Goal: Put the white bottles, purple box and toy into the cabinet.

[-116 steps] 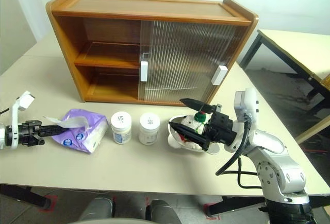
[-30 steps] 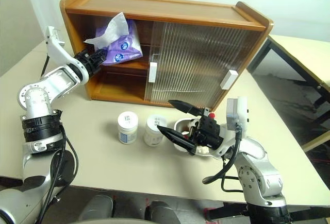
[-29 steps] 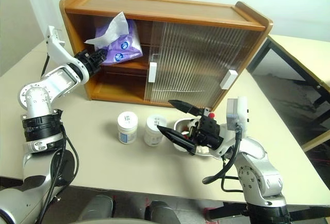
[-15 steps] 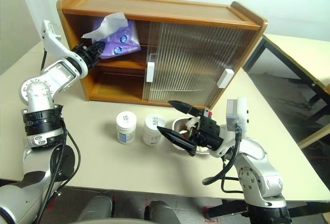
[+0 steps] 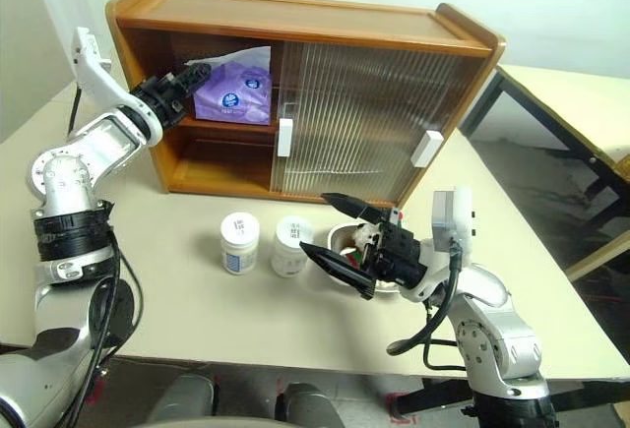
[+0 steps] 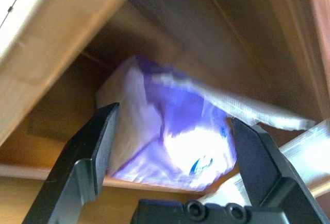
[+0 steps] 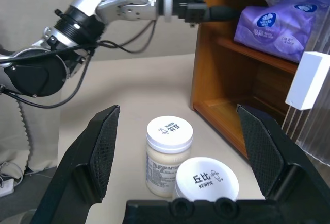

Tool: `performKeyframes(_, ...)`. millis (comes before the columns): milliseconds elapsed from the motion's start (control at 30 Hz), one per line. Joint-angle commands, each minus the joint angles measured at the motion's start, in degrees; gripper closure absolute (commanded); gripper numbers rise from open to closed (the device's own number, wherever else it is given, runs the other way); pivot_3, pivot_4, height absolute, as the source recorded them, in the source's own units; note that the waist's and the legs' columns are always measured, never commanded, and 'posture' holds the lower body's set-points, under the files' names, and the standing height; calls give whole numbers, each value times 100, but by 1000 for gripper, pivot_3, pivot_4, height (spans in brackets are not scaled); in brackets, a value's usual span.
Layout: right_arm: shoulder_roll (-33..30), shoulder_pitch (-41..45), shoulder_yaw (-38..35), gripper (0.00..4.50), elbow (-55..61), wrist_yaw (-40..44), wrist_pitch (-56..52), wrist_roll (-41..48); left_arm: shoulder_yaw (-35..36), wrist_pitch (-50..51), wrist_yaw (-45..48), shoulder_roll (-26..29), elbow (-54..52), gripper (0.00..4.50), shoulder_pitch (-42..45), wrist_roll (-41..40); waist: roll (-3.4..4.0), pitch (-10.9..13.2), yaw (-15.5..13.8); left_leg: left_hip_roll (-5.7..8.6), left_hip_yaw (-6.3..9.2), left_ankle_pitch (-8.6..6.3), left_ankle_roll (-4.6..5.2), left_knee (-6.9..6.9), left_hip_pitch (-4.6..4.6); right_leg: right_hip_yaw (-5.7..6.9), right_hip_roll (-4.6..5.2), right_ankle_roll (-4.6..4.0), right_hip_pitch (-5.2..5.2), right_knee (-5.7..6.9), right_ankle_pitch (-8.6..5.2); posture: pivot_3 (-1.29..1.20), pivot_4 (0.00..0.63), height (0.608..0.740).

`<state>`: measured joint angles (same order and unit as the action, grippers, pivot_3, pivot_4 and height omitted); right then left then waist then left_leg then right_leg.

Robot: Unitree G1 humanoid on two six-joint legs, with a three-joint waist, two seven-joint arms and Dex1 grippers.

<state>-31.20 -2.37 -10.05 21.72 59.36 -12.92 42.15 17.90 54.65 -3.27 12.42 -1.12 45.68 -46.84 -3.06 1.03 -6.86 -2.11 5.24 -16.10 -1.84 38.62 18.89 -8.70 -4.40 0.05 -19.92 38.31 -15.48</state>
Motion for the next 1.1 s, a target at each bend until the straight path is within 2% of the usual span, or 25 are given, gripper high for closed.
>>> performKeyframes(33,-80,6,-22,0,-6,4,-36,-11,-433,381,675,662,-697,31,-526,89,0,0,18,0,0,-1,-1,0,0,0,0,0,-1,0,0,147,7,740)
performKeyframes(133,-98,48,-7,0,-53,21,-47,0,-857,412,1235,1407,-1176,31,-968,328,-2,1,25,0,2,-4,-6,-5,0,0,-2,-4,-4,0,-1,159,12,740)
performKeyframes(233,-111,92,4,0,-88,36,-58,10,-1070,226,1658,1839,-1403,633,-1253,536,-2,1,0,0,4,-12,-4,-6,0,1,-3,-7,-8,0,-1,169,17,740)
performKeyframes(433,-101,154,56,0,-87,22,-134,20,-1852,-1546,3532,2095,-1683,2744,-1464,1187,-7,6,-120,3,18,-21,-5,-4,1,0,0,-11,-9,0,-2,175,23,740)
performKeyframes(600,89,127,-93,0,5,-400,-32,-65,-2211,-2210,3703,1749,-1353,4484,-1473,1746,-4,7,-103,-1,21,-26,-10,-10,5,-3,-1,-15,-20,1,-3,155,22,740)
performKeyframes(800,495,-46,-206,0,324,-1287,360,-485,-2372,-2372,3743,1433,-1140,4484,-1504,2062,-1,8,-58,-3,22,-27,-7,-24,19,-4,0,-50,-34,-3,13,139,25,740)
performKeyframes(1100,406,-192,-190,0,423,-1012,187,142,-2548,-2560,3518,899,-515,4484,-1198,2680,1,10,26,0,20,-31,-1,-28,27,-5,3,0,-35,-11,-19,128,23,740)
